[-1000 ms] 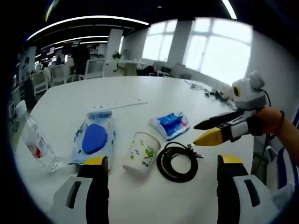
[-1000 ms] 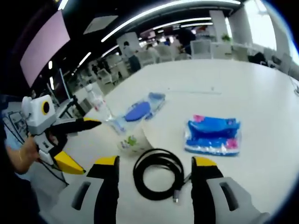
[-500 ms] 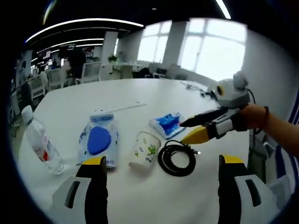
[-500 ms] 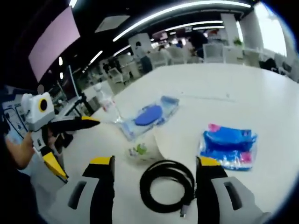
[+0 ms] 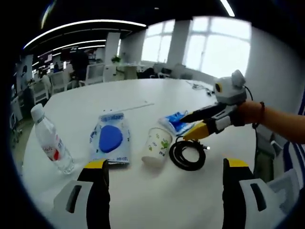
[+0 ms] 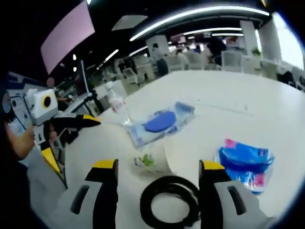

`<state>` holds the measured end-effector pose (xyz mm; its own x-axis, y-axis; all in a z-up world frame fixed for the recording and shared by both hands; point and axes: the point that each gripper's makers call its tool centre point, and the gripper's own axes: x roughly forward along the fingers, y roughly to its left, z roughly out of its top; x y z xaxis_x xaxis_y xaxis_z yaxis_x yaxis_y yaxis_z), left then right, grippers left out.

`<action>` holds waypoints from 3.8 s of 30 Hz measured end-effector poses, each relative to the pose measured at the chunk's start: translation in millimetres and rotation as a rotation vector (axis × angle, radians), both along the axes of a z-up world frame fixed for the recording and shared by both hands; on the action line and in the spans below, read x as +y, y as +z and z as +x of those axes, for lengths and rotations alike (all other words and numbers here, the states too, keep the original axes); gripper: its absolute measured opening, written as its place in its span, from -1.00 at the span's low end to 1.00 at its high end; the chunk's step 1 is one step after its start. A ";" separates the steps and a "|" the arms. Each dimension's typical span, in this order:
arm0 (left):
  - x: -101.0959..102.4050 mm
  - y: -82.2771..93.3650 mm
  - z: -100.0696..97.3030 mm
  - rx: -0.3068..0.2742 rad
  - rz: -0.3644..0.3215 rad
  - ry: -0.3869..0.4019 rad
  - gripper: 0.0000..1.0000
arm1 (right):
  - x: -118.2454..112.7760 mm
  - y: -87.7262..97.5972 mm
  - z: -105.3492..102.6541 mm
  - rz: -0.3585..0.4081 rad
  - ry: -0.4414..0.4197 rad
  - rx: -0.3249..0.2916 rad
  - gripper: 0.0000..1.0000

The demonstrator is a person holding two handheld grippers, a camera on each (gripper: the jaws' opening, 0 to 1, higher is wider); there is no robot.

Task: Arrange the tabletop items into an orderly group along one side of the table until the central work area is clear of visible clutter.

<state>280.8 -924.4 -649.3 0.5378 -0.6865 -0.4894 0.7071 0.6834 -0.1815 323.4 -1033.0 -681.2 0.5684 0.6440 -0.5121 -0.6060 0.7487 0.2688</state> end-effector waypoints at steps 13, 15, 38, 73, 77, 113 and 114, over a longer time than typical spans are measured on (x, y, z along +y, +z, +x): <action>19.0 -6.1 -3.6 0.015 0.012 0.022 0.94 | 20.1 -14.1 15.4 0.039 0.065 0.007 0.15; 20.1 -6.6 -4.6 0.014 0.014 0.019 0.94 | 20.6 -18.4 16.5 0.032 0.070 0.021 0.12; 33.3 -2.6 -6.8 0.014 -0.014 0.035 0.91 | 30.0 -24.6 20.6 0.081 0.058 0.061 -0.75; 49.8 11.3 -15.2 -0.013 -0.023 0.036 0.86 | 92.7 31.2 -7.2 -0.004 0.287 -0.075 -1.00; 54.6 12.8 -16.9 -0.023 -0.009 0.036 0.87 | 102.0 31.7 -7.5 -0.032 0.313 -0.079 -1.00; 105.2 12.7 -35.2 -0.021 0.007 0.091 0.87 | 198.0 30.7 -2.0 -0.027 0.474 -0.046 -1.00; 106.1 12.4 -35.2 -0.020 0.008 0.093 0.87 | 200.6 30.0 -2.3 -0.029 0.476 -0.045 -1.00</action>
<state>245.6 -818.3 -636.9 0.6086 -0.6295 -0.4830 0.6441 0.7475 -0.1627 321.1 -832.4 -651.2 0.2359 0.8239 -0.5153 -0.8940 0.3919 0.2172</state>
